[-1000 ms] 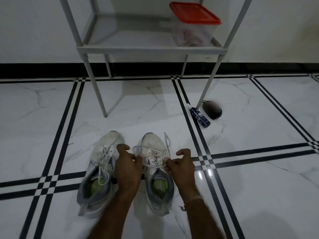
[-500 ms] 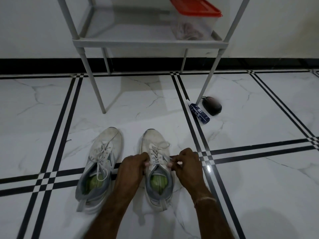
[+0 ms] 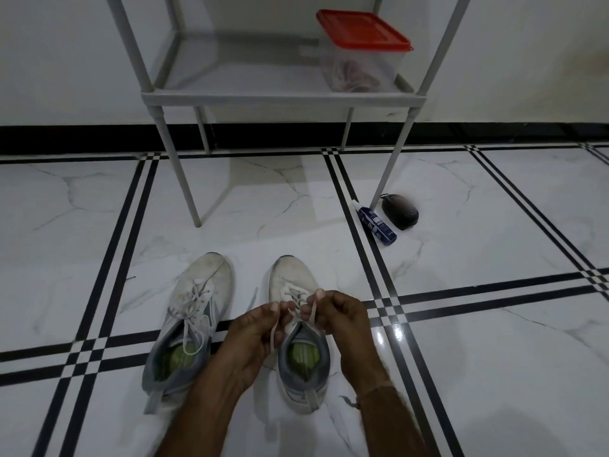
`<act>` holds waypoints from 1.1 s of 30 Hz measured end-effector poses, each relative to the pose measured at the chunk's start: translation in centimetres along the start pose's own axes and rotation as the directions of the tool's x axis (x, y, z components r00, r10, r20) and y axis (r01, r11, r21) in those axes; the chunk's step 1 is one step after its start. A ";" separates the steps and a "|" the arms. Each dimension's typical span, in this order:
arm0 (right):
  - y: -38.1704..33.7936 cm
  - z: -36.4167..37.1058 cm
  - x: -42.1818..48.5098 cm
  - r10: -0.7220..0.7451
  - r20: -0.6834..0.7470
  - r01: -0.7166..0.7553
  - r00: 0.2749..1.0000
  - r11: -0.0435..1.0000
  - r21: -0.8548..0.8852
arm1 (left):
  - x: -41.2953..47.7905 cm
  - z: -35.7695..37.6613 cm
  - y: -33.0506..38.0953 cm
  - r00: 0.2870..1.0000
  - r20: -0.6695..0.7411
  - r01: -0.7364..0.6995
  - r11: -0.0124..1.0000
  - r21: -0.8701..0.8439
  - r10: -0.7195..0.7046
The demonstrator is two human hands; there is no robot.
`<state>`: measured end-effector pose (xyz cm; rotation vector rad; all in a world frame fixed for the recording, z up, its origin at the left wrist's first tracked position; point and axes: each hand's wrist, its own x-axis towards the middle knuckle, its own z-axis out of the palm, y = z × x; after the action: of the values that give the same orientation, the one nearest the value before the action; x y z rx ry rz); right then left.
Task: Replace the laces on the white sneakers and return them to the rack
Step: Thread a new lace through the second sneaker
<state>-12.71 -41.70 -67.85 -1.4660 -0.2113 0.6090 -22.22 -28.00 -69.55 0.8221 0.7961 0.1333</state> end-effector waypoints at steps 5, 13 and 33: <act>1.9 2.0 0.6 -0.045 -0.157 0.037 0.987 0.998 -0.052 | 0.0 2.3 -0.2 0.991 -0.133 0.007 1.000 -0.023 -0.010; 3.5 2.2 0.6 -0.061 -0.224 0.023 0.973 0.986 -0.167 | -0.2 3.2 -1.6 0.995 -0.094 -0.041 0.998 -0.057 0.036; 4.6 0.9 -0.6 -0.220 0.027 0.216 0.975 0.921 -0.324 | 0.7 2.0 2.0 0.993 0.101 -0.105 0.832 0.545 0.060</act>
<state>-14.85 -41.26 -72.04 -1.7339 -0.4797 0.3962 -19.98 -27.51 -67.75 1.4044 0.7295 -0.0602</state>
